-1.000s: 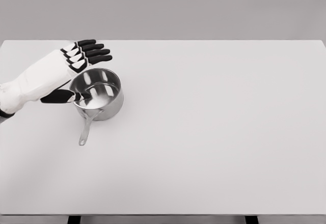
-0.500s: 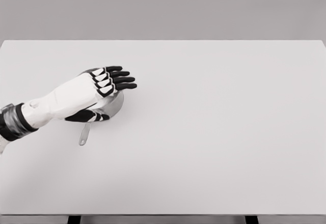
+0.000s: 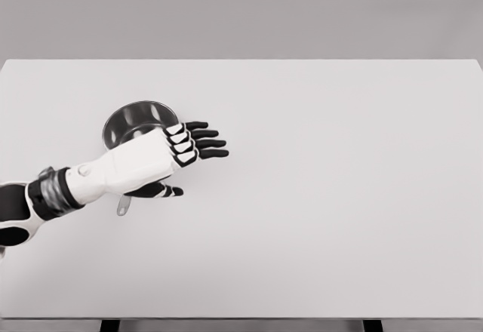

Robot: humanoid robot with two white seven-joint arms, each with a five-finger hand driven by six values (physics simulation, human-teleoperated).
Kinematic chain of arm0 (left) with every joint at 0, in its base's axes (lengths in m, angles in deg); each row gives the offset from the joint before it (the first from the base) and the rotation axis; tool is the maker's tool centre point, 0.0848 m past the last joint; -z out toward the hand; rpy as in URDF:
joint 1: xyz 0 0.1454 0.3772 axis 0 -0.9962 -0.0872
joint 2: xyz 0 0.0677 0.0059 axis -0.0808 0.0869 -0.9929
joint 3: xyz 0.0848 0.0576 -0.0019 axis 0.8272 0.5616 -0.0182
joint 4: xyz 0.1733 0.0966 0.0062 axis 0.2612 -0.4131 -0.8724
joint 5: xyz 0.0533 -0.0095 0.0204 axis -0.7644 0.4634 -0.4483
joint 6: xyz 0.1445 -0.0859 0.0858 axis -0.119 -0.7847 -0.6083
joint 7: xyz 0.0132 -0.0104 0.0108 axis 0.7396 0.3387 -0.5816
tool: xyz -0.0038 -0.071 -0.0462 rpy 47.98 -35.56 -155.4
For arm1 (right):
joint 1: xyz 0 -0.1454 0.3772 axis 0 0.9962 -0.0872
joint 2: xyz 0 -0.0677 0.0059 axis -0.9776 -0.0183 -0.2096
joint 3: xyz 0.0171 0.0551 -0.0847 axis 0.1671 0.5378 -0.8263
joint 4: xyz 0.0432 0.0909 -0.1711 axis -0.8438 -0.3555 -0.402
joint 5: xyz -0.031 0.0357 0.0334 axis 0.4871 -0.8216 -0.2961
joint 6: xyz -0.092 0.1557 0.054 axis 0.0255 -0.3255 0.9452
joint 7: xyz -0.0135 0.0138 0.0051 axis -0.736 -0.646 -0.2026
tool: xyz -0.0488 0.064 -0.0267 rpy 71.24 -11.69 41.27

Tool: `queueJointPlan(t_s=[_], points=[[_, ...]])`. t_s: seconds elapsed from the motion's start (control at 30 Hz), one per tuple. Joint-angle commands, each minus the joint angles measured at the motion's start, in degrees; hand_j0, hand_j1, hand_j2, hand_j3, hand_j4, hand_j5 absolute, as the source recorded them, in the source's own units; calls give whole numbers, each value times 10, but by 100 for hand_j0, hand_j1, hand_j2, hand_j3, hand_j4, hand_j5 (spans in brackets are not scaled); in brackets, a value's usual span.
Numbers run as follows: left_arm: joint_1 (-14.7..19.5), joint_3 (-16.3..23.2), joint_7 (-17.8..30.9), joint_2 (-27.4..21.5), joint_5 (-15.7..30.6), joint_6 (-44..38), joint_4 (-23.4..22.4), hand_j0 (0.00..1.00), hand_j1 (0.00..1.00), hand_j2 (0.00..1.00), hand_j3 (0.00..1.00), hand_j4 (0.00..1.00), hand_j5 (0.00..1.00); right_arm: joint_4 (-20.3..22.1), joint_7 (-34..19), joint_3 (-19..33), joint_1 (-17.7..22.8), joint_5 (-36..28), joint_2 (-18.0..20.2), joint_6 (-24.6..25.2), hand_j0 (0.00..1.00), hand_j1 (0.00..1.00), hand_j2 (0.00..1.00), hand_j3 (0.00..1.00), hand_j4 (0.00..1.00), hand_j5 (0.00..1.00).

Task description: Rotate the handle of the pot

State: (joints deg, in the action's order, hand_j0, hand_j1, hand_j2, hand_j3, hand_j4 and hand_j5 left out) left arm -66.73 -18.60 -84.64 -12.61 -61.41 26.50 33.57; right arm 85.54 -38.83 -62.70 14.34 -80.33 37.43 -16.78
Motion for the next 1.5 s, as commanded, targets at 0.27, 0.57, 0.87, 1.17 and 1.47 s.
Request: queueJointPlan(t_s=[0.27,0.57,0.87,1.17,1.47], points=[[-1,1,0,2,-39,0,-34,100,100,100,100,100,100,0,0,0,-1,0,0,0,100,100,100,100,100,100],[-4,-3,0,14,-59,0,-55,100,100,100,100,100,100,0,0,0,0,0,0,0,100,100,100,100,100,100],[-9,-6,0,7,-58,0,-55,100,100,100,100,100,100,0,0,0,0,0,0,0,100,100,100,100,100,100],[-9,-10,0,5,-58,0,-56,100,100,100,100,100,100,0,0,0,-1,0,0,0,100,100,100,100,100,100],[-10,-14,0,-12,-59,0,-65,100,100,100,100,100,100,0,0,0,-1,0,0,0,100,100,100,100,100,100]])
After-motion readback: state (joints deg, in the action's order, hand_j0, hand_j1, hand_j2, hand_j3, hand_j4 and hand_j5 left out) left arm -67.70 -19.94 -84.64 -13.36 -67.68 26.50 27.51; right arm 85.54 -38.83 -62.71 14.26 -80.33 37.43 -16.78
